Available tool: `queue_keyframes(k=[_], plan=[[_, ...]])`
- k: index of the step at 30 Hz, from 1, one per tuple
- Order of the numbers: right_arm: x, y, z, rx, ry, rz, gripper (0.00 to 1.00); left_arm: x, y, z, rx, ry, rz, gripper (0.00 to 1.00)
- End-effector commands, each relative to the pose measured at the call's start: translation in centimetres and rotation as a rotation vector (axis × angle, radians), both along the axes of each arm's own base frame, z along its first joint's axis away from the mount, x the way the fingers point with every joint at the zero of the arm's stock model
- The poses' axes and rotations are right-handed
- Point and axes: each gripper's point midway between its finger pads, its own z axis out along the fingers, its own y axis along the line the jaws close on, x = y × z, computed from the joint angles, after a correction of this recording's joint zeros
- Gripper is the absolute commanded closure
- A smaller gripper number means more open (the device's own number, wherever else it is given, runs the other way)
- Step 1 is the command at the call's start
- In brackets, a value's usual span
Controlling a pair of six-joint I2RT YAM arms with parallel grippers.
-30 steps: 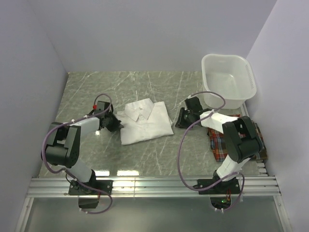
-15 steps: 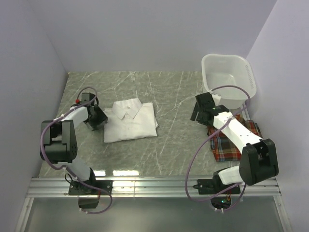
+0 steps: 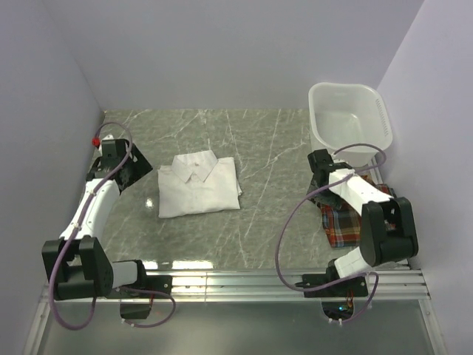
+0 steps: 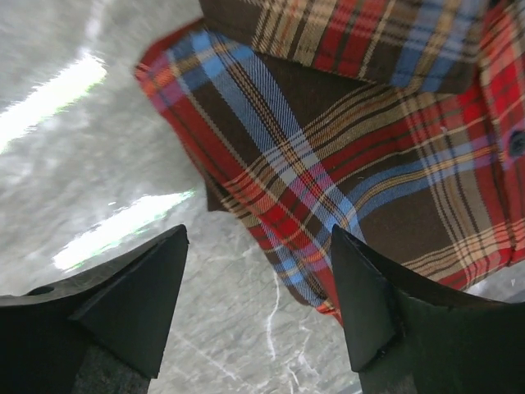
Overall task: Fold and stack the long sleeve shirts
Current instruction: Neatly place the folded shirt to the corner
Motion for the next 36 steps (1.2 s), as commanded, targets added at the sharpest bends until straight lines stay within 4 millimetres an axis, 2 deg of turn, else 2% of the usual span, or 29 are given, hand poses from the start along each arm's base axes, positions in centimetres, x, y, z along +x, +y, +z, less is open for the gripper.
queue_keyframes(k=[1,5,8,9,11,12,14,17,20,21,25,27,31,36], plan=[[0.7,-0.4,-0.4,-0.004,0.015,-0.039,0.25,-0.5,-0.4,-0.6,0.008,0.000,-0.050,0.09],[0.9,-0.8,-1.8,0.015,0.056,-0.064,0.31,-0.2,-1.0,-0.3,-0.020,-0.007,-0.072,0.09],[1.0,-0.6,-2.8,0.032,0.091,-0.060,0.44,-0.2,-1.4,-0.3,-0.032,-0.015,-0.084,0.09],[0.8,-0.5,-3.4,0.034,0.111,-0.057,0.54,-0.2,-1.3,-0.1,-0.032,-0.020,-0.080,0.09],[1.0,-0.2,-3.7,0.050,0.115,-0.049,0.67,-0.2,-1.2,0.1,-0.023,-0.025,-0.075,0.09],[1.1,-0.2,-3.9,0.052,0.120,-0.049,0.85,-0.2,-1.1,0.2,-0.020,-0.028,-0.073,0.09],[1.6,0.8,-3.9,0.088,0.108,-0.023,1.00,-0.3,-1.1,0.2,-0.021,-0.030,-0.072,0.09],[2.1,3.0,-3.4,0.128,0.087,0.033,1.00,-0.2,-1.2,0.2,-0.027,-0.030,-0.077,0.09],[2.5,6.8,-3.0,0.162,0.077,0.105,1.00,-0.1,-1.4,-0.1,-0.033,-0.021,-0.083,0.09],[2.3,9.3,-3.2,0.207,0.087,0.143,1.00,-0.1,-1.4,-0.1,-0.035,-0.020,-0.084,0.09],[3.5,15.8,-2.5,0.321,0.044,0.217,1.00,-0.1,-1.5,-0.4,-0.040,-0.013,-0.088,0.09],[3.9,18.3,-2.2,0.374,0.035,0.220,1.00,-0.2,-1.4,-0.6,-0.039,-0.008,-0.084,0.09],[5.1,21.9,-1.4,0.455,-0.001,0.237,0.98,-0.1,-1.6,-0.5,-0.045,-0.010,-0.093,0.09],[6.3,24.9,-0.3,0.542,-0.033,0.234,0.94,-0.1,-1.6,-0.7,-0.046,-0.006,-0.095,0.09]])
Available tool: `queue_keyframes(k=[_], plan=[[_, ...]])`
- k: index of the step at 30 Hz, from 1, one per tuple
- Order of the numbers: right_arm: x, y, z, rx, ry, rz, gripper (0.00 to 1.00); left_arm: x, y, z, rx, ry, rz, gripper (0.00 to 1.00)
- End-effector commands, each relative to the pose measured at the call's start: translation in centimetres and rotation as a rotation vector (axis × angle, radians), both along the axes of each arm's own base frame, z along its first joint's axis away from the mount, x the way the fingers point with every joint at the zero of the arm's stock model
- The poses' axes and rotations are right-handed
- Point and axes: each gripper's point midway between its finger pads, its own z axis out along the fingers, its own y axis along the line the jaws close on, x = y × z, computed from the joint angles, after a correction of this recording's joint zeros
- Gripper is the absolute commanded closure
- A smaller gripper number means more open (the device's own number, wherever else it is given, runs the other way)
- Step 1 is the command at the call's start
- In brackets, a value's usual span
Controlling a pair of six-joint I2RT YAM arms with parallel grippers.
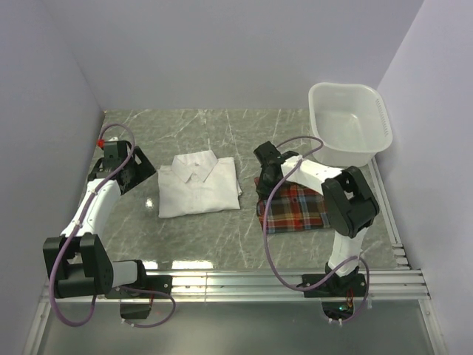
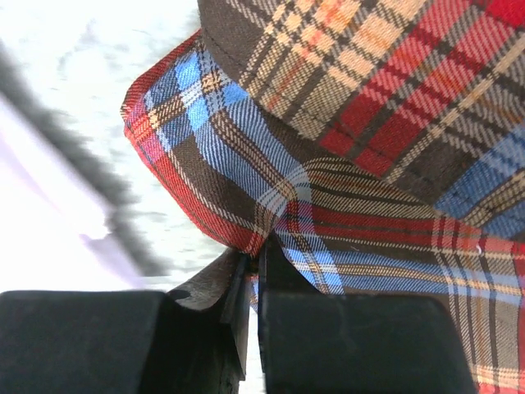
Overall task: Fold and stack the long sleeve shirts
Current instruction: Neatly place the folded shirt to the corner
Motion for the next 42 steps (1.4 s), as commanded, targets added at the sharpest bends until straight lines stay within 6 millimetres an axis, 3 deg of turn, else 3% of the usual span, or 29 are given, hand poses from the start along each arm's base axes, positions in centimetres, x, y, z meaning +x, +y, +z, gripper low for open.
queue_keyframes(k=[1,7,9,10,14,18,19,25,34,42], plan=[[2.1,3.6,2.3,0.127,-0.057,-0.031,0.93,0.4,-0.2,0.2,0.000,-0.022,-0.022,0.09],[2.6,5.9,3.3,0.157,-0.082,0.006,0.86,0.4,-0.3,-0.4,-0.009,-0.004,-0.028,0.08],[2.8,6.0,4.5,0.145,-0.120,0.036,0.78,0.3,-0.4,-0.6,-0.015,0.002,-0.034,0.08],[2.7,6.0,4.9,0.138,-0.130,0.051,0.68,0.3,-0.6,-0.7,-0.019,0.003,-0.037,0.08],[2.7,5.6,8.2,0.116,-0.242,0.136,0.42,0.4,-0.8,-1.2,-0.032,0.017,-0.047,0.08],[2.6,6.9,10.0,0.167,-0.318,0.228,0.32,0.3,-1.3,-2.2,-0.058,0.047,-0.064,0.08],[2.4,8.1,10.4,0.227,-0.321,0.266,0.30,0.4,-1.6,-2.3,-0.070,0.050,-0.074,0.07],[3.5,10.6,9.2,0.279,-0.332,0.330,0.29,0.1,-2.3,-4.6,-0.106,0.127,-0.096,0.08],[5.4,11.0,4.6,0.211,-0.304,0.322,0.27,0.3,-2.7,-7.0,-0.138,0.196,-0.116,0.10],[5.2,11.7,1.9,0.224,-0.266,0.351,0.26,0.5,-3.6,-9.3,-0.186,0.257,-0.140,0.10]])
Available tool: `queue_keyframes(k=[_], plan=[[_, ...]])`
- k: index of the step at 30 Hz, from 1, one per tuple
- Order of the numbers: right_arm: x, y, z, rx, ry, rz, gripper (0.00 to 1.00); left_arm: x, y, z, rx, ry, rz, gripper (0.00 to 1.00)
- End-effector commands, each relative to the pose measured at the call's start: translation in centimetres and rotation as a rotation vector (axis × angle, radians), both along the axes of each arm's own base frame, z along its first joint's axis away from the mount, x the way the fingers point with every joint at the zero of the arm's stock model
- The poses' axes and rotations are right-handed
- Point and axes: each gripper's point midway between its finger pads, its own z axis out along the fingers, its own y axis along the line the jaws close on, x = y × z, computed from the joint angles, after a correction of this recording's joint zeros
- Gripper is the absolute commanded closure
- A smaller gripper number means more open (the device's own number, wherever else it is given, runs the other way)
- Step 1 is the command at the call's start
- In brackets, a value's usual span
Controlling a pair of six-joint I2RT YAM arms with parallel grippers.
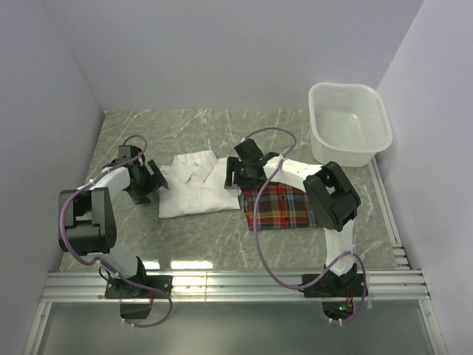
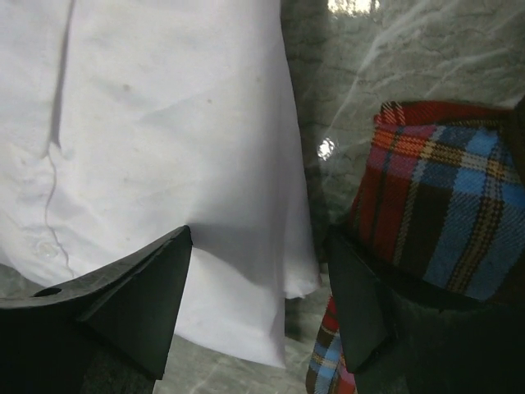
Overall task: Fold and stack the long sleeve shirts
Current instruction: Neatly place the folded shirt to the corner
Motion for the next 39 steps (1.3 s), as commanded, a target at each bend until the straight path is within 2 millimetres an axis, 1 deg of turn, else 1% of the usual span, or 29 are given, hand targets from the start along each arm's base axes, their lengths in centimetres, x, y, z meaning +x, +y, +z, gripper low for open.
queue_keyframes(k=[1,8,12,17,18,21,22,24,25,26,27,29,30,31,32,33,36,37,38,39], plan=[[1.2,1.8,1.0,0.054,-0.052,0.033,0.26,1.2,-0.7,0.3,-0.035,-0.035,-0.038,0.11],[0.4,2.7,-0.6,0.068,-0.015,0.059,0.28,0.8,-1.1,-1.6,-0.063,0.022,-0.048,0.13],[0.1,2.9,-1.2,0.073,-0.005,0.062,0.30,0.6,-1.2,-2.1,-0.067,0.037,-0.052,0.16],[0.0,3.0,-1.8,0.080,0.008,0.057,0.34,0.1,-1.6,-2.7,-0.070,0.063,-0.064,0.23],[-0.1,3.1,-1.9,0.085,0.010,0.062,0.37,0.1,-1.9,-2.8,-0.066,0.068,-0.071,0.25],[-0.1,3.3,-2.1,0.097,0.013,0.061,0.43,-0.2,-2.4,-3.2,-0.067,0.085,-0.087,0.35],[-0.2,3.4,-2.2,0.105,0.013,0.064,0.48,-0.2,-2.4,-3.2,-0.064,0.087,-0.088,0.41],[-0.2,3.4,-2.3,0.108,0.014,0.065,0.54,-0.5,-2.5,-3.6,-0.064,0.103,-0.091,0.48],[-0.2,3.6,-2.2,0.116,0.011,0.068,0.60,-0.5,-2.6,-3.6,-0.068,0.104,-0.093,0.56],[-0.4,3.8,-2.3,0.123,0.017,0.074,0.63,-0.5,-2.6,-3.7,-0.073,0.108,-0.094,0.61],[-0.3,3.8,-2.2,0.129,0.015,0.074,0.70,-0.5,-2.7,-3.7,-0.077,0.106,-0.096,0.70],[-0.3,4.0,-2.0,0.143,0.008,0.085,0.81,-0.5,-2.9,-3.6,-0.080,0.103,-0.102,0.81],[-0.2,4.2,-1.7,0.151,0.001,0.088,0.89,-0.4,-3.0,-3.5,-0.083,0.098,-0.105,0.91],[-0.1,4.3,-1.5,0.156,-0.005,0.094,0.93,-0.3,-3.0,-3.4,-0.084,0.092,-0.108,0.94],[-0.2,4.4,-1.3,0.165,-0.009,0.105,0.97,-0.3,-3.4,-3.0,-0.101,0.078,-0.120,0.98],[0.0,4.6,-0.5,0.179,-0.026,0.115,1.00,-0.2,-3.7,-2.8,-0.107,0.070,-0.126,0.99],[0.1,5.0,1.1,0.192,-0.067,0.150,1.00,0.3,-4.0,-1.6,-0.106,0.025,-0.141,1.00],[0.3,5.0,2.4,0.197,-0.104,0.168,1.00,0.6,-4.0,-0.6,-0.104,-0.006,-0.141,1.00],[0.5,4.8,3.2,0.196,-0.124,0.175,1.00,0.7,-4.0,-0.2,-0.105,-0.019,-0.136,0.99],[0.6,4.5,4.3,0.181,-0.155,0.185,1.00,0.8,-4.0,0.3,-0.108,-0.028,-0.135,1.00]])
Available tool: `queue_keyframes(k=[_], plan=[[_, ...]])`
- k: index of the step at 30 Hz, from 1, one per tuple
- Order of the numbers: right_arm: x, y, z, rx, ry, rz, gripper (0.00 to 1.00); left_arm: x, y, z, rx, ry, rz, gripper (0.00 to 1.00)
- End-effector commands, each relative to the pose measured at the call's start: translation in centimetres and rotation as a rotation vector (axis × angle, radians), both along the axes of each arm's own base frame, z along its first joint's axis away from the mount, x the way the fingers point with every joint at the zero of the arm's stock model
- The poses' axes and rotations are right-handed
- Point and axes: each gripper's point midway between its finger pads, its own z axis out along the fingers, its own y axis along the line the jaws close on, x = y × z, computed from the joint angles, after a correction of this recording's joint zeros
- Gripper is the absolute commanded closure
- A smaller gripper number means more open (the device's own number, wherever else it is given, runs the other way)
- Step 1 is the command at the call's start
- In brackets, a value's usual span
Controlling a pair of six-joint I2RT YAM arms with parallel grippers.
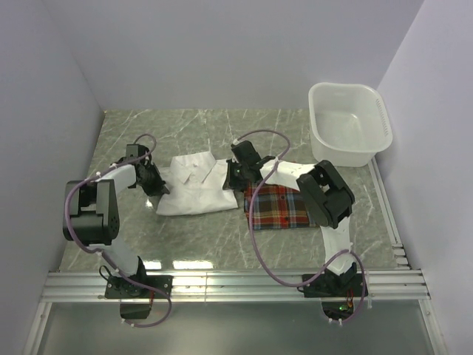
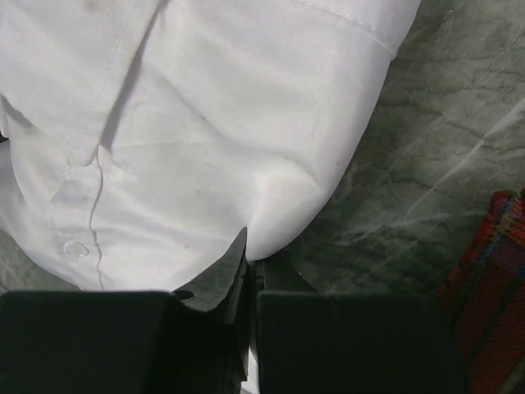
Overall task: Fold and stack the long sleeve shirts
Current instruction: Neatly place the folded shirt to the corner
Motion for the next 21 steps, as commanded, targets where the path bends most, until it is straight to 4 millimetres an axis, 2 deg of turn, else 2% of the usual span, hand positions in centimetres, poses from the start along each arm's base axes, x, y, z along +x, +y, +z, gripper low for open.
queue_keyframes(k=[1,3,5,6,7,9,10,16,21], plan=[[0.5,0.7,6.0,0.043,-0.149,0.069,1.00,-0.7,-1.0,2.1,-0.022,-0.033,-0.029,0.99],[0.7,0.0,7.7,0.013,-0.195,0.072,1.00,-0.6,-1.3,3.2,-0.025,-0.052,-0.027,0.99],[1.0,-0.4,9.3,-0.003,-0.231,0.065,1.00,0.0,-1.3,5.5,-0.017,-0.113,-0.010,0.99],[0.8,-1.0,10.3,-0.019,-0.246,0.066,1.00,0.1,-2.2,6.3,-0.014,-0.133,-0.029,0.99],[1.1,-1.4,11.1,-0.034,-0.268,0.054,1.00,0.6,-2.7,8.1,-0.021,-0.179,-0.026,1.00],[0.9,-2.5,12.8,-0.062,-0.303,0.047,1.00,0.5,-4.3,9.6,-0.030,-0.206,-0.051,0.99],[1.2,-3.3,13.2,-0.093,-0.325,0.025,1.00,1.0,-4.8,11.3,-0.032,-0.246,-0.046,0.99],[1.0,-8.6,16.1,-0.239,-0.396,-0.039,1.00,1.2,-10.4,16.8,-0.102,-0.372,-0.110,1.00],[0.6,-15.0,17.9,-0.341,-0.432,-0.137,1.00,0.5,-16.5,19.0,-0.184,-0.411,-0.194,1.00]])
